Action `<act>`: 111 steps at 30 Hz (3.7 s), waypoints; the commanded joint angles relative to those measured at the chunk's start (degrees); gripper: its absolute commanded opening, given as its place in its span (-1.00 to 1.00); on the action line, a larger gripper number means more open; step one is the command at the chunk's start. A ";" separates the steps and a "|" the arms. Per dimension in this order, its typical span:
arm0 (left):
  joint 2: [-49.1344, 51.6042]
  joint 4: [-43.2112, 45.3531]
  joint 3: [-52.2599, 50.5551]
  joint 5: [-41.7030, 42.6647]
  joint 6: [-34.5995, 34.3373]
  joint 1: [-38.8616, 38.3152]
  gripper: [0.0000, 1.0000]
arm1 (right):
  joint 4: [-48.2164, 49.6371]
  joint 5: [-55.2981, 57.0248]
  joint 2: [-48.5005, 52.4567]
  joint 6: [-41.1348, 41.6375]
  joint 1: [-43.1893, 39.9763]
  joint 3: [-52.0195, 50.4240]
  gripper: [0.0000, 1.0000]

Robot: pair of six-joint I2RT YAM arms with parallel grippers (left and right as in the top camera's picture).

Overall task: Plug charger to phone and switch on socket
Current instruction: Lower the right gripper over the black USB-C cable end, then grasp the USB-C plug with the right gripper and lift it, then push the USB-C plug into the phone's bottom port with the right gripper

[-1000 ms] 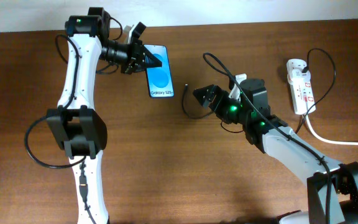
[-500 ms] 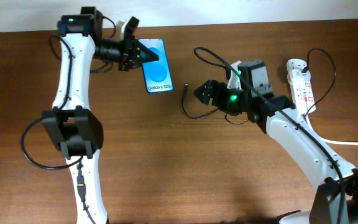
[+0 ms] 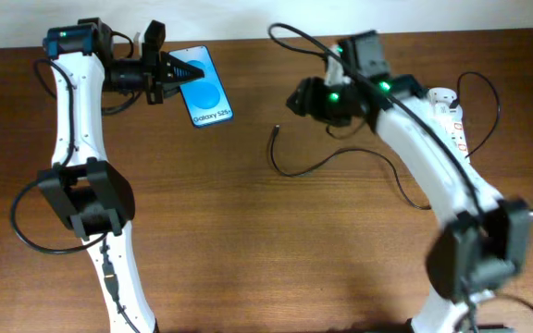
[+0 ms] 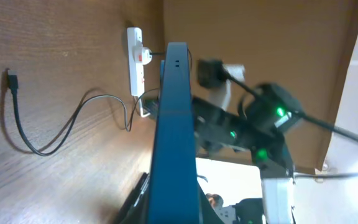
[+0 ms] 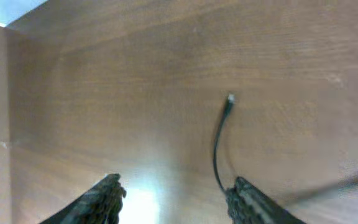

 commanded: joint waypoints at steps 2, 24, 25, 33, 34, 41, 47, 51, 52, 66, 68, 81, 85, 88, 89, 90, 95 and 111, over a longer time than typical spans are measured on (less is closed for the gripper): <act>-0.59 -0.11 1.62 2.16 0.98 -0.09 -1.00 | 2.36 1.40 9.38 1.03 2.67 3.82 -0.10; -0.59 -0.09 1.62 1.42 2.27 -0.20 -1.00 | 6.86 3.08 21.14 4.66 4.96 3.82 -0.38; -0.59 -0.09 1.62 1.42 2.27 -0.20 -1.00 | 6.88 3.32 21.24 4.66 4.96 3.82 -0.38; -0.59 -0.09 1.62 1.42 2.27 -0.20 -1.00 | 7.58 3.50 23.74 4.63 5.46 3.82 -0.38; -0.59 -0.09 1.62 1.42 2.27 -0.20 -1.00 | 7.82 3.52 24.06 4.66 5.73 3.82 -0.38; -0.59 -0.11 1.62 1.42 2.27 -0.20 -1.00 | 8.44 4.79 26.51 6.38 6.82 3.82 -0.46; -0.59 -0.11 1.62 1.42 2.27 -0.20 -1.00 | 8.44 3.52 26.43 5.29 6.29 3.82 -0.86; -0.59 -0.09 1.62 1.38 2.38 -0.20 -1.00 | 7.39 -0.46 23.93 -1.38 5.51 3.89 -0.91; -0.59 -0.09 1.62 1.40 2.91 -0.20 -1.00 | 6.84 -0.48 22.62 -2.62 5.29 3.89 -0.92; -0.59 -0.09 1.62 1.64 7.43 -2.84 -1.00 | -6.97 -16.17 -6.34 -16.04 -1.86 3.87 -0.92; -0.59 -0.11 1.62 2.29 8.72 -3.91 -1.00 | -9.94 -16.35 -10.03 -17.18 -2.43 3.87 -0.91; -0.59 -0.07 1.62 8.63 11.72 -7.08 -1.00 | -5.81 -22.71 -30.23 -15.06 -2.49 -16.79 -0.92; -0.59 0.35 1.62 11.06 11.65 -8.09 -1.00 | 11.93 -23.61 -31.58 -4.04 0.79 -30.03 -0.91; -0.59 0.50 1.62 11.06 11.65 -8.66 -1.00 | 21.18 -22.67 -29.64 0.83 4.55 -32.70 -0.92; -0.59 0.48 1.62 11.06 11.65 -8.74 -1.00 | 22.69 -21.59 -28.81 2.08 5.70 -32.68 -0.91; -0.59 0.37 1.62 11.06 11.65 -8.74 -1.00 | 23.34 -20.90 -28.39 2.36 6.25 -32.68 -0.91; -0.59 -0.09 1.62 11.06 11.63 -8.74 -1.00 | 26.84 -17.75 -25.88 6.45 9.38 -32.68 -0.92; -0.57 0.33 1.62 11.06 11.65 -9.33 -1.00 | 29.18 -17.57 -25.73 7.67 9.57 -32.68 -0.92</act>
